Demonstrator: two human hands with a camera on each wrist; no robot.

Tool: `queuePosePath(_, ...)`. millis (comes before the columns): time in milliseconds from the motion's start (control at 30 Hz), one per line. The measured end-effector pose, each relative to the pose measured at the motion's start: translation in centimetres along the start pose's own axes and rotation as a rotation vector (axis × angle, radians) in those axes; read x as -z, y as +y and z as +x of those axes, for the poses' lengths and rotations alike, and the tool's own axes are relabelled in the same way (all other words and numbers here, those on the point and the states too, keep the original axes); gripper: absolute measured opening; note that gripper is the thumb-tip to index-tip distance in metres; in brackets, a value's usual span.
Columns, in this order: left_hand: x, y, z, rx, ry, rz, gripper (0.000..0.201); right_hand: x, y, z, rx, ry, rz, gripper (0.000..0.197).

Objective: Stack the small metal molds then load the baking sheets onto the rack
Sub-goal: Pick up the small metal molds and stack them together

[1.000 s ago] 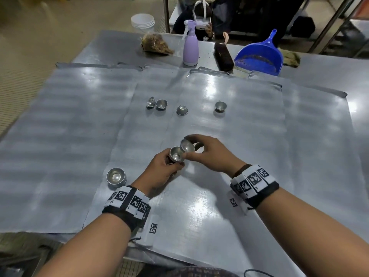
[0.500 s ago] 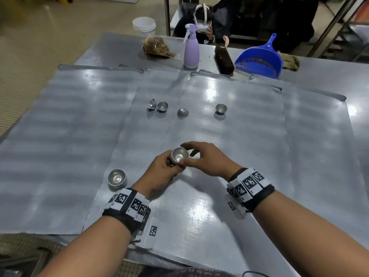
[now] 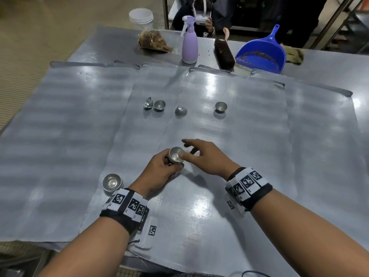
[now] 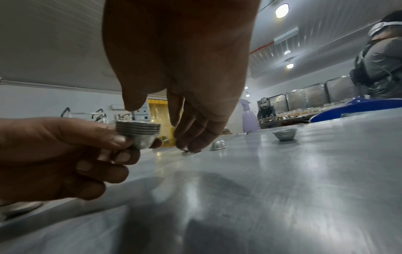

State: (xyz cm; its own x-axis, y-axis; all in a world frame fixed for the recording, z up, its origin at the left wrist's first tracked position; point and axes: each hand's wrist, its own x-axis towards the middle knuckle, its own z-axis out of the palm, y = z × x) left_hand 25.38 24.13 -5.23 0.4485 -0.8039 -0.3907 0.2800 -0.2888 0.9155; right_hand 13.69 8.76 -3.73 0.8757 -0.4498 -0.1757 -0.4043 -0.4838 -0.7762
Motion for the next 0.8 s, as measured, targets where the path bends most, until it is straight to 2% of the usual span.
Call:
queuePosePath(100,0.3,-0.4,0.8,0.049,0.023,-0.086,0.041,1.8,1.3,1.5,-0.084,0.111,-0.002,0.059)
queuePosePath(233,0.7,-0.7,1.7,0.040,0.043,-0.057,0.041,4.9,4.7,4.3,-0.209,0.240,-0.080,0.055)
queuePosePath(367,1.1,-0.9,2.2,0.058,0.051,-0.092,0.041,8.1,7.3,6.7,-0.263,0.344,-0.167,0.051)
queuePosePath(467,1.2,-0.9,2.5,0.069,0.053,-0.110,0.040,9.7,8.5,8.3,-0.303,0.403,-0.228,0.058)
queuePosePath(533,1.3,-0.9,2.7,0.068,0.055,-0.107,0.038,10.2,9.3,9.3,-0.332,0.392,-0.275,0.068)
queuePosePath(667,1.5,-0.8,2.9,0.067,0.064,-0.093,0.035,10.5,10.3,11.0,-0.360,0.279,-0.350,0.080)
queuePosePath(800,1.8,-0.7,3.0,0.069,0.054,-0.099,0.033,10.1,11.1,12.3,-0.357,0.213,-0.436,0.065)
